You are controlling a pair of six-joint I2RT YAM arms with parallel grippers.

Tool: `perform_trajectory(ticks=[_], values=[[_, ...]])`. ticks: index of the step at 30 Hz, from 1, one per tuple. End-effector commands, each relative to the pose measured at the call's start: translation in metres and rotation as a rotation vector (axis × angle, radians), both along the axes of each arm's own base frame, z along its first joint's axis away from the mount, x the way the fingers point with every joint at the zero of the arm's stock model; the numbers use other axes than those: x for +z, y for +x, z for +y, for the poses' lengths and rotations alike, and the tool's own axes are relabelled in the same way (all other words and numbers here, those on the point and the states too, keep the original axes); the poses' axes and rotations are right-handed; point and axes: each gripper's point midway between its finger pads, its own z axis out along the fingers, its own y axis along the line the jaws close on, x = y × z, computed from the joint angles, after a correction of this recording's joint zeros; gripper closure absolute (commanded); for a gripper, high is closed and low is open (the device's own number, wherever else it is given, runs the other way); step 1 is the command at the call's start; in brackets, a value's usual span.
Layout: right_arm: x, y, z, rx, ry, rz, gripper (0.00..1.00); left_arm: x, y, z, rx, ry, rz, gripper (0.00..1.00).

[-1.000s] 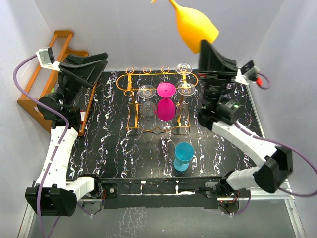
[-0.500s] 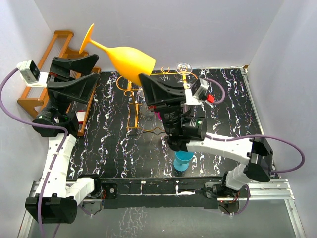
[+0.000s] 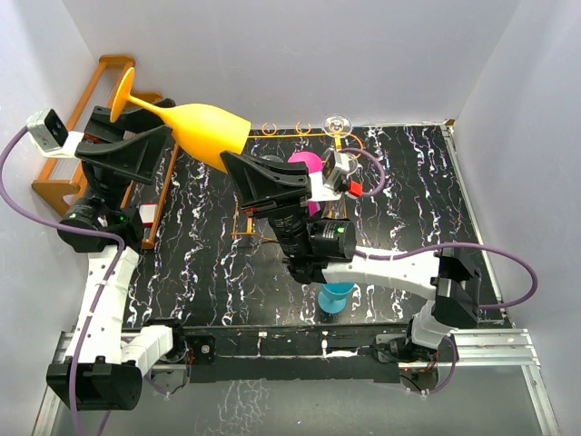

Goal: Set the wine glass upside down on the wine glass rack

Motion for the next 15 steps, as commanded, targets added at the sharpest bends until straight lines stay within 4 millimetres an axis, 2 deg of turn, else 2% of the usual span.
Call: perform_trajectory(ticks=[1,5,6,7,8,9,15], values=[[0.039,-0.038,-0.09,0.028,0.386,-0.155,0.92,0.024,-0.016,0.007,-0.015,-0.059,-0.039,0.37],[0.039,-0.04,-0.087,0.028,0.384,-0.165,0.92,0.028,-0.013,0.009,-0.022,-0.078,-0.028,0.52],[0.038,-0.04,-0.085,0.027,0.38,-0.162,0.92,0.029,-0.014,0.01,-0.021,-0.079,-0.033,0.59],[0.037,-0.039,-0.084,0.026,0.377,-0.159,0.92,0.03,-0.014,0.01,-0.021,-0.082,-0.035,0.74],[0.036,-0.039,-0.082,0.027,0.37,-0.157,0.92,0.031,-0.012,0.011,-0.017,-0.083,-0.032,0.96],[0.034,-0.04,-0.08,0.028,0.364,-0.155,0.92,0.032,-0.011,0.011,-0.014,-0.086,-0.032,1.0],[0.019,-0.03,-0.06,0.108,0.349,-0.09,0.92,0.037,-0.013,0.011,-0.009,-0.077,-0.055,1.0]])
